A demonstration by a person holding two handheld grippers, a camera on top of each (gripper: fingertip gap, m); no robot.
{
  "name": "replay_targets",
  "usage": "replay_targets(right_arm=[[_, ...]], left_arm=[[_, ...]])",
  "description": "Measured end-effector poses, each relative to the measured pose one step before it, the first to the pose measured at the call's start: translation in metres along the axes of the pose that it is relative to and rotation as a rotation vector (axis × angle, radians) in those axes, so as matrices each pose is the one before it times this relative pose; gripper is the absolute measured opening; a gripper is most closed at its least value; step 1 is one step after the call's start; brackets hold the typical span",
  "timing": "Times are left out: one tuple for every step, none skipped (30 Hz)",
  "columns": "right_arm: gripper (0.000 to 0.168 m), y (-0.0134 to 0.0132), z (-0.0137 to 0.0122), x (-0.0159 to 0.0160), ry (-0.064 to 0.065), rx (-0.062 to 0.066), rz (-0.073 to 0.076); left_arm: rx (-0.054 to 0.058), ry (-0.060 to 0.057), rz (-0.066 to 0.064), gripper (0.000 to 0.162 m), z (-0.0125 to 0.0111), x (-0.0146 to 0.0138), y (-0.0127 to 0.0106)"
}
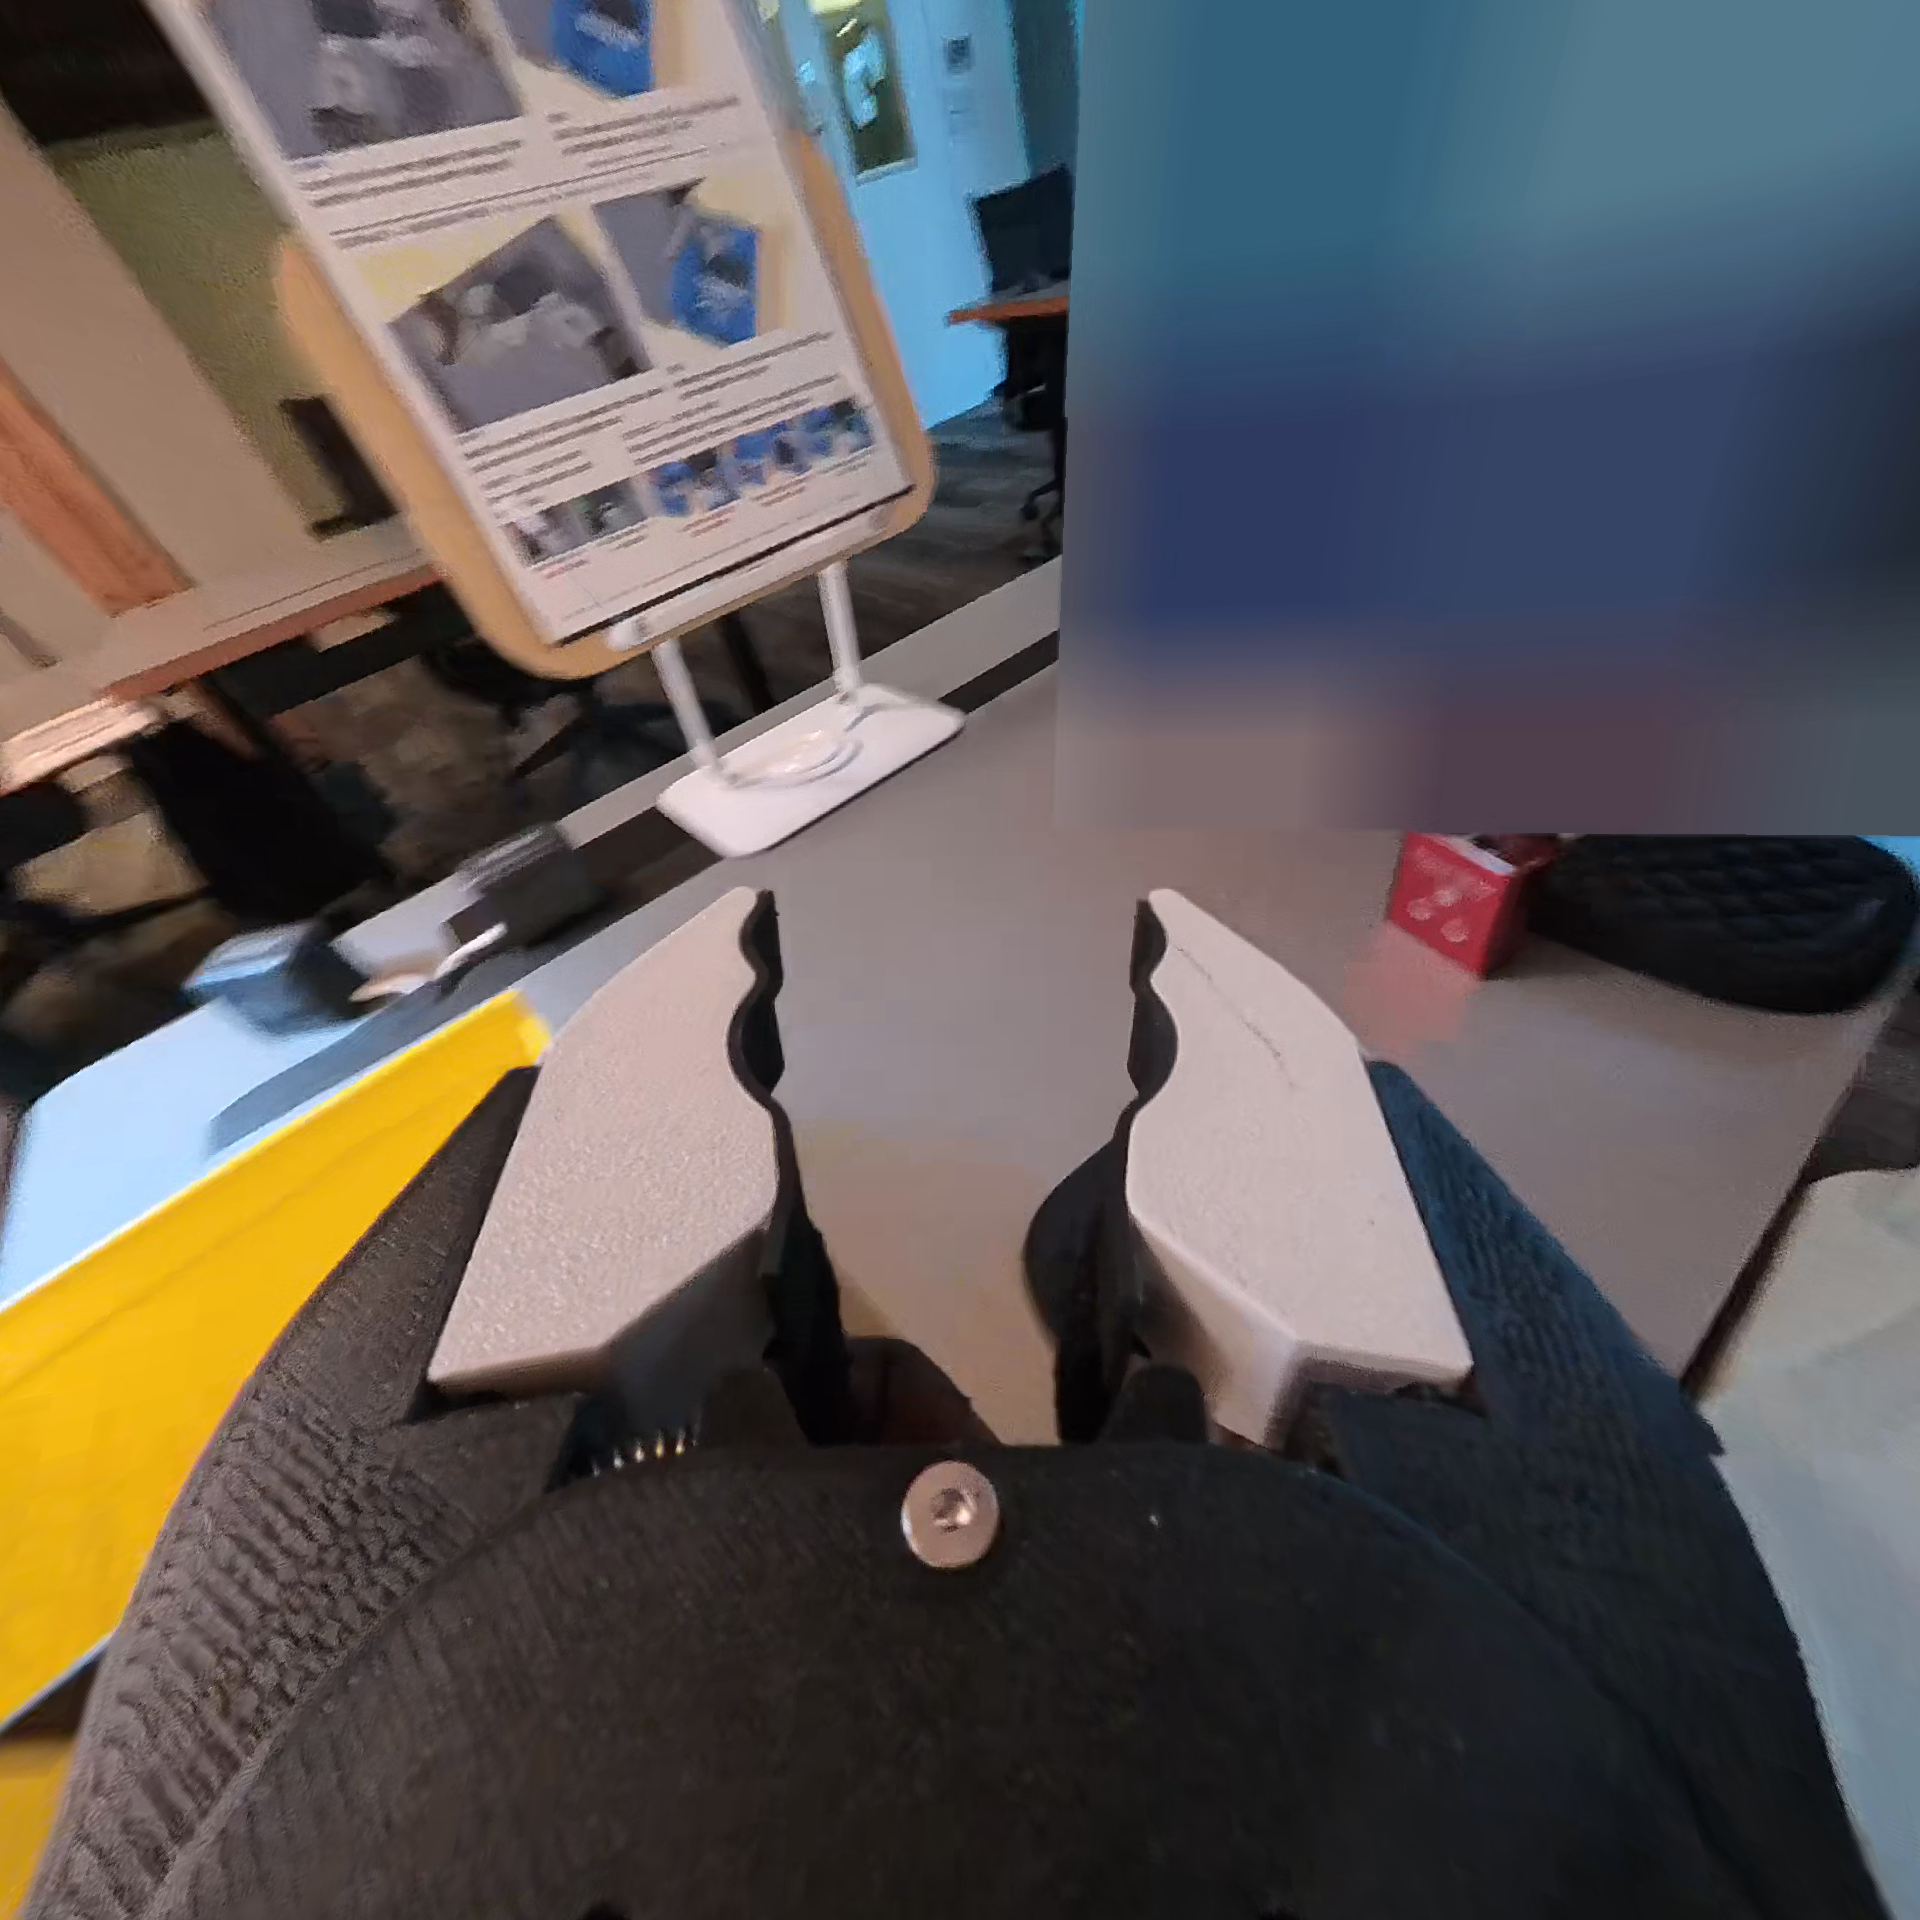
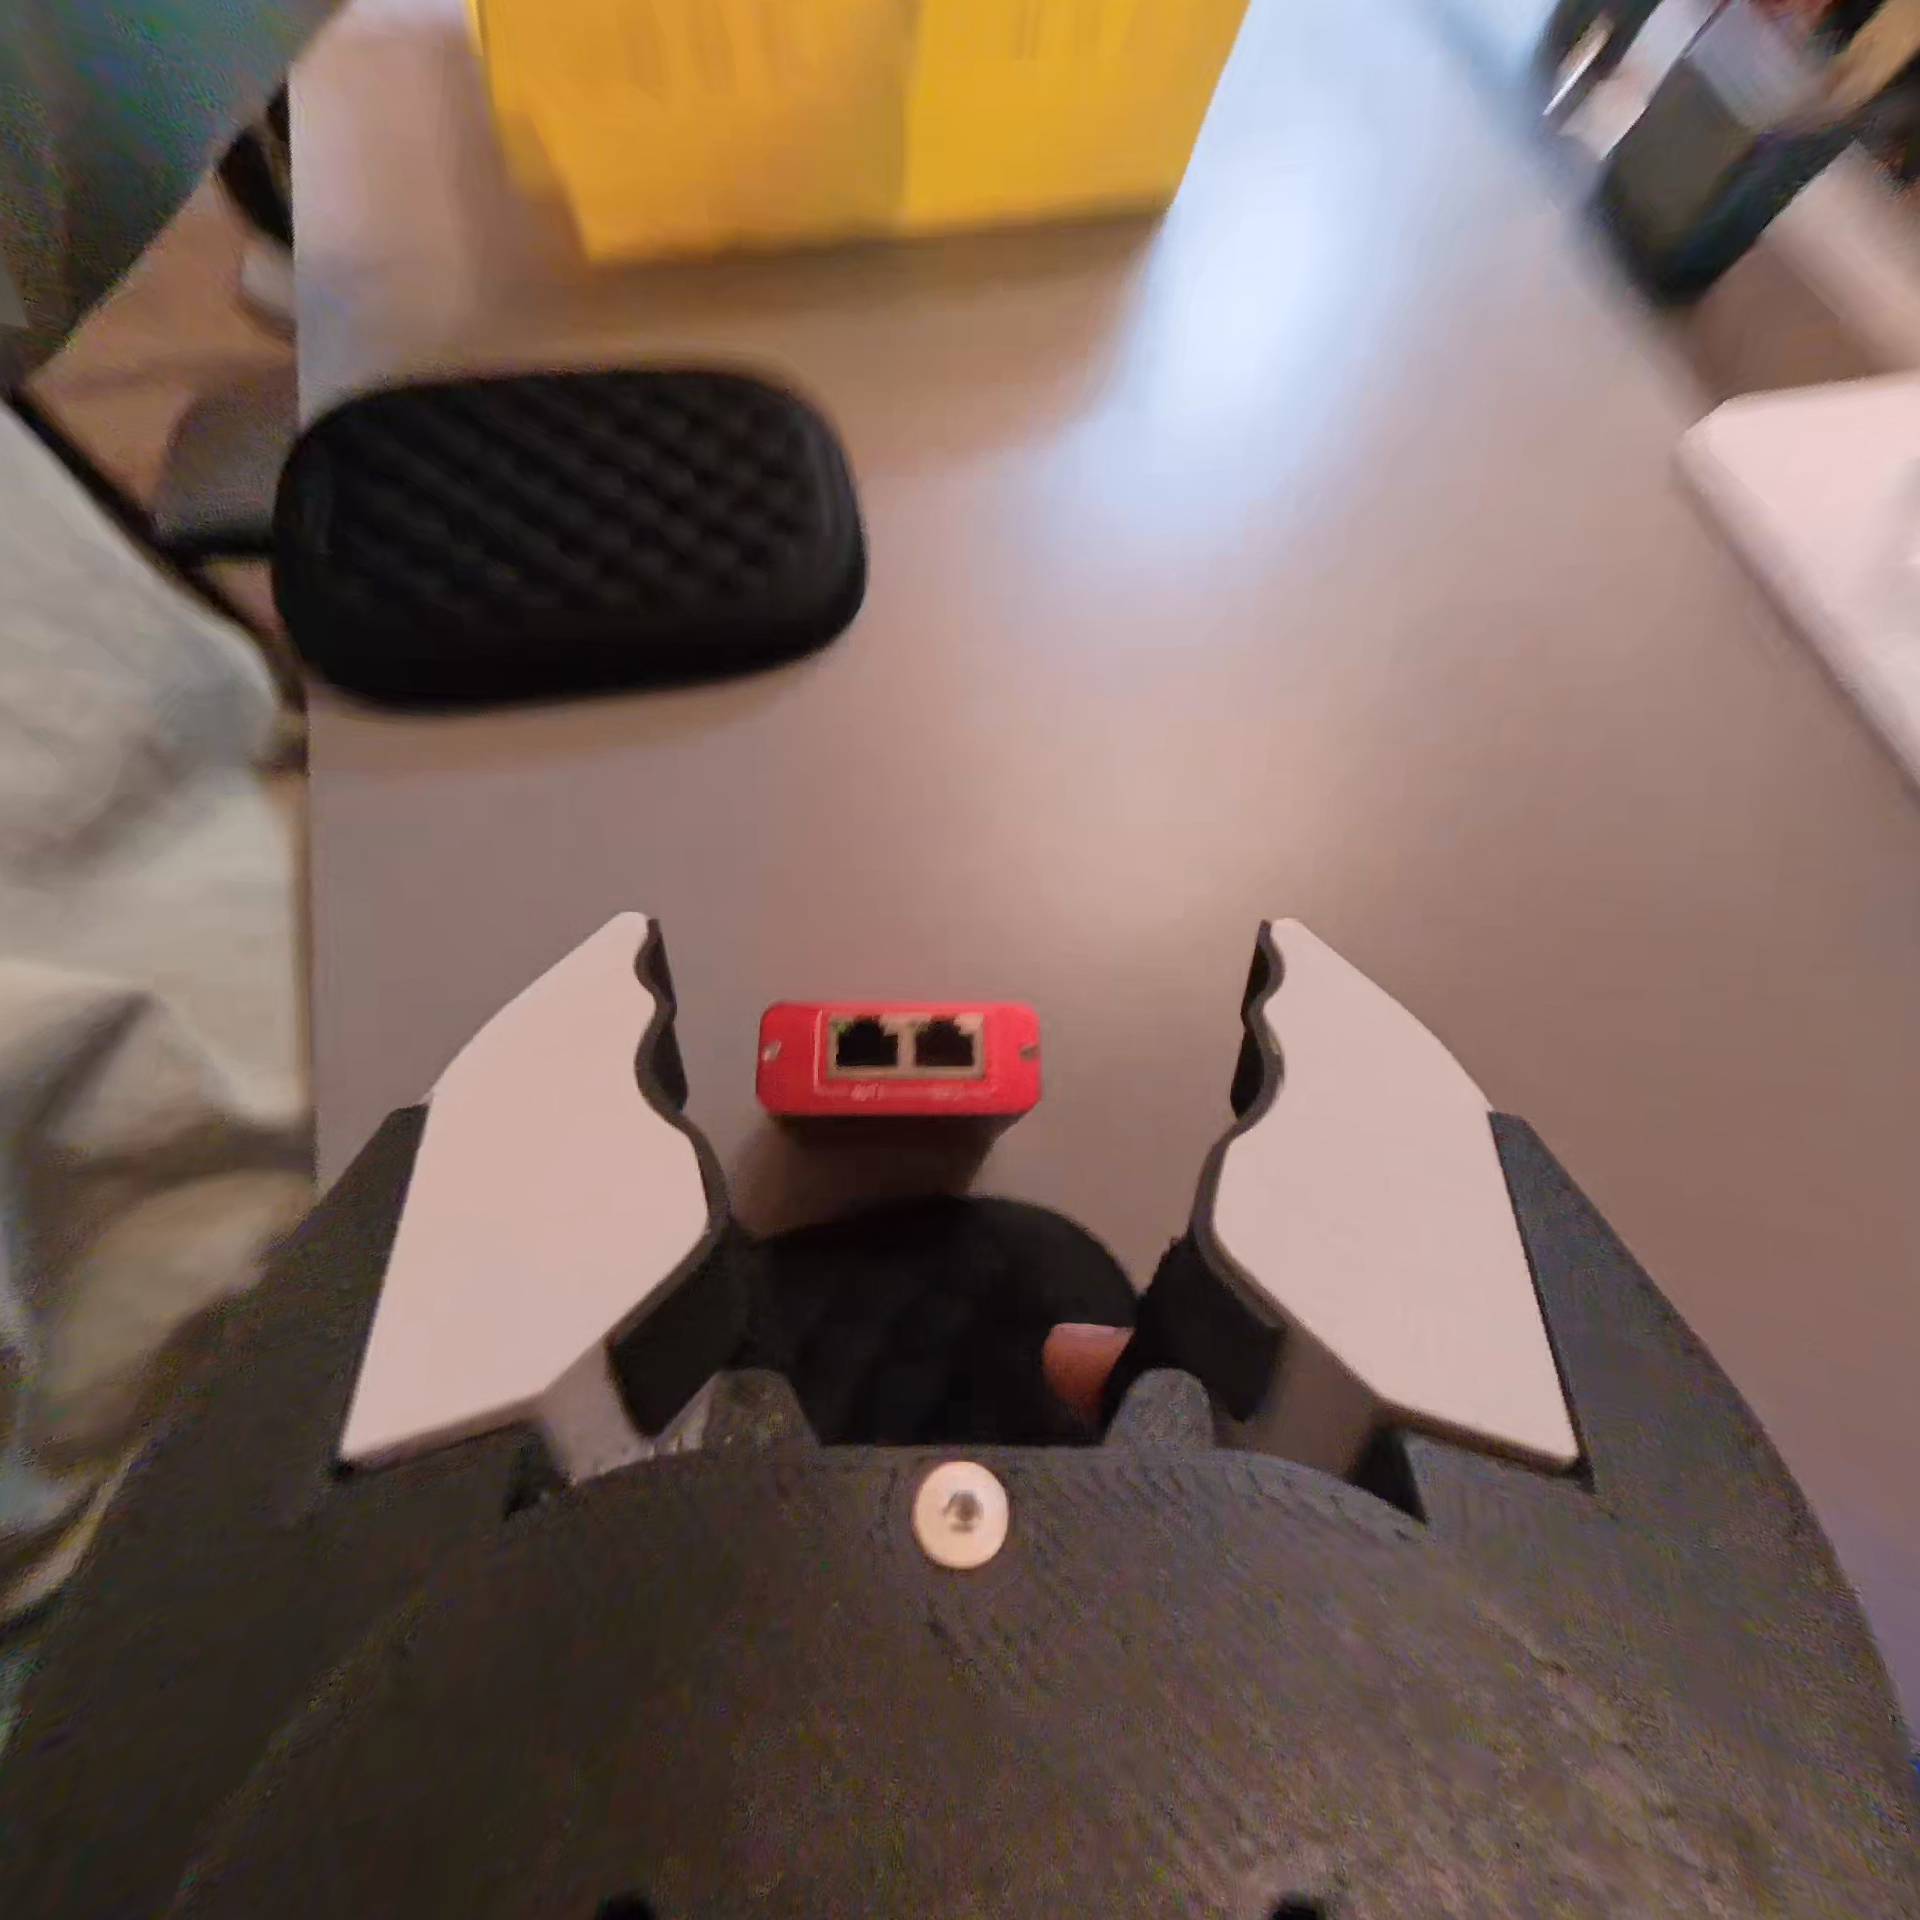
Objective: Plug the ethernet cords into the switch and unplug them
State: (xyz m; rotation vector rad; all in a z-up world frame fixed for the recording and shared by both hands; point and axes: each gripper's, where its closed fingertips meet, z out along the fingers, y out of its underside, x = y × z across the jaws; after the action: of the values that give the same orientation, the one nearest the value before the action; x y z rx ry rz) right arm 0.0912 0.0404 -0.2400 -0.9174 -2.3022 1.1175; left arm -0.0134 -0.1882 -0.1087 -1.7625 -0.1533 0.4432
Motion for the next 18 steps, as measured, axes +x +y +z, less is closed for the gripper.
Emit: replay_targets(right_arm=[[0.105,-0.01069,-0.00829,0.00439,0.0543,0.0827,-0.0119],[0.105,-0.00972,-0.00846,0.00423,0.0521,0.074,-0.0079],[0.104,-0.00854,-0.00842,0.00365,0.0455,0.0664,-0.0051],[0.102,-0.00719,-0.00822,0.00223,0.0343,0.0569,-0.0014],[0.097,-0.00596,-0.00772,0.00091,0.0236,0.0478,0.0036],[0.094,-0.00462,-0.00703,0.001,0.0213,0.0387,0.0062],[0.091,-0.00359,-0.00632,0.00125,0.0225,0.0311,0.0043],[0.088,-0.0026,-0.00545,0.00048,0.0155,0.0236,-0.0002],[0.086,-0.00136,-0.00441,-0.00049,0.0066,0.0137,-0.0016],[0.085,-0.00005,-0.00357,-0.0002,0.0065,0.0024,-0.0006],[0.085,0.0009,-0.0026,0.0004,0.0087,-0.0056,-0.0006],[0.085,0.00127,-0.00191,-0.00048,0.0028,-0.0092,-0.0028],[0.085,0.00127,-0.00143,-0.00101,0.0,-0.0095,-0.0046],[0.084,0.00071,-0.00107,-0.00056,0.0026,-0.0081,-0.0077],[0.084,0.00017,-0.0009,0.00004,0.0046,-0.007,-0.0096],[0.084,-0.00073,-0.00051,0.0003,0.0054,-0.002,-0.0071],[0.083,-0.00151,-0.00036,0.00003,0.0031,0.0042,-0.003],[0.083,-0.00134,-0.00015,-0.00059,-0.0019,0.0057,0.0006]], left_arm=[[-0.0493,-0.0598,0.0043,0.065,-0.01171,-0.01388,0.00633],[-0.0648,-0.0664,0.0077,0.065,-0.01043,-0.01589,0.0105],[-0.074,-0.0638,0.0029,0.065,-0.00799,-0.01636,0.01404],[-0.0809,-0.0581,-0.0103,0.064,-0.00501,-0.01572,0.01683],[-0.0939,-0.0525,-0.0159,0.064,-0.00177,-0.01519,0.01946],[-0.0855,-0.059,-0.0126,0.064,0.00193,-0.01626,0.01843],[-0.063,-0.0695,-0.0126,0.064,0.00553,-0.01727,0.01496],[-0.0515,-0.0593,0.0025,0.062,0.00827,-0.01482,0.01236],[-0.0382,-0.0372,0.0245,0.06,0.01041,-0.01115,0.00984],[-0.0301,-0.0197,0.0399,0.058,0.01151,-0.00882,0.0084],[-0.0291,-0.0145,0.0392,0.052,0.01179,-0.00826,0.00739],[-0.0261,-0.0056,0.0415,0.045,0.01182,-0.00695,0.00559],[-0.0159,0.009,0.0372,0.038,0.01117,-0.00445,0.00366],[-0.0218,0.0175,0.0292,0.034,0.00994,-0.00224,0.00365],[-0.0295,0.0194,0.0396,0.033,0.0085,-0.00075,0.00384],[-0.0264,0.0068,0.0401,0.033,0.00738,-0.0012,0.00315],[-0.0202,-0.0105,0.0272,0.034,0.00618,-0.00259,0.00188],[-0.0225,-0.0058,0.014,0.034,0.00536,-0.00104,0.00197]])
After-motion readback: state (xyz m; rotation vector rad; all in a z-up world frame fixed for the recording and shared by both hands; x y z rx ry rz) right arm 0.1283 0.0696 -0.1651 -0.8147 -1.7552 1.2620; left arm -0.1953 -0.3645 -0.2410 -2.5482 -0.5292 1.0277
